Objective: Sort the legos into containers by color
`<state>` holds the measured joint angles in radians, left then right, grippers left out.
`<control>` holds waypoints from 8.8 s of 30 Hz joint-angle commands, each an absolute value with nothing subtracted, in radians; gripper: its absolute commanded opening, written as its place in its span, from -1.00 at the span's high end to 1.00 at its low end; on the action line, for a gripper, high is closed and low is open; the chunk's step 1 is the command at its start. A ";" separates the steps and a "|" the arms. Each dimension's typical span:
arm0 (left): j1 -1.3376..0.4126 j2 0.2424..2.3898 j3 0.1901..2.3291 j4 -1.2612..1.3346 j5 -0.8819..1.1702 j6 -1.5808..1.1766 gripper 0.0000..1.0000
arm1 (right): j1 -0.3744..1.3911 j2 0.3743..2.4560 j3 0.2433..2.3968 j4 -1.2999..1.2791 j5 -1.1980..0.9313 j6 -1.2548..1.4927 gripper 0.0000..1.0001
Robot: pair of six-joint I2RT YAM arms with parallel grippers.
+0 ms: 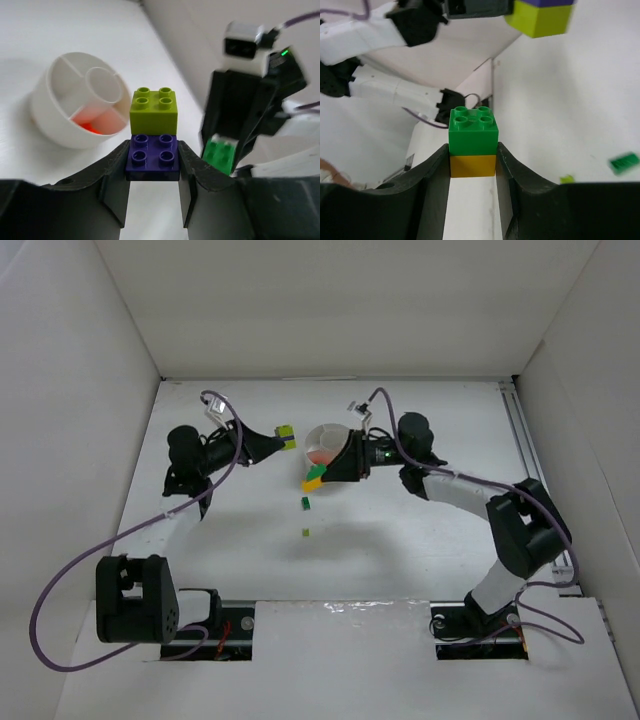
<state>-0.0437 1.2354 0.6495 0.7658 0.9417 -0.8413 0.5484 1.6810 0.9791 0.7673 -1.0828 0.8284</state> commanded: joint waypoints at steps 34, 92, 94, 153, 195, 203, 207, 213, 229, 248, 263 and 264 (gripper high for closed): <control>-0.126 1.218 0.933 -0.453 0.805 0.644 -0.45 | 0.462 1.474 1.152 -0.414 -0.934 -0.336 0.92; -0.272 1.190 0.919 -0.181 1.259 0.477 -0.08 | 0.736 1.600 1.413 -0.383 -0.784 -0.448 0.96; -0.272 1.200 0.919 -0.190 1.259 0.477 -0.08 | 0.736 1.589 1.413 -0.383 -0.784 -0.448 0.96; -0.158 1.049 0.810 0.125 1.092 0.232 1.00 | 0.479 1.531 1.236 -0.230 -0.686 -0.068 1.00; -0.158 1.063 0.759 0.229 0.905 0.150 1.00 | 0.497 1.669 1.410 -0.314 -0.262 -0.017 1.00; -0.158 1.072 0.759 0.229 0.905 0.150 1.00 | 0.526 1.700 1.410 -0.339 -0.233 -0.051 1.00; -0.158 1.072 0.759 0.229 0.905 0.150 1.00 | 0.526 1.700 1.410 -0.328 -0.207 -0.051 0.84; -0.158 1.072 0.759 0.229 0.905 0.150 1.00 | 0.526 1.720 1.410 -0.308 -0.179 -0.051 0.77; -0.158 1.081 0.750 0.238 0.905 0.141 1.00 | 0.561 1.692 1.486 -0.229 -0.140 -0.002 -0.38; -0.149 1.049 0.721 0.276 0.851 0.106 1.00 | 0.715 1.956 1.694 -0.048 0.296 -0.121 -1.00; -0.140 1.058 0.721 0.276 0.861 0.097 1.00 | 0.715 1.954 1.645 -0.025 0.158 -0.357 -1.00; -0.140 1.068 0.721 0.276 0.870 0.097 1.00 | 0.715 1.954 1.644 -0.025 0.144 -0.370 -1.00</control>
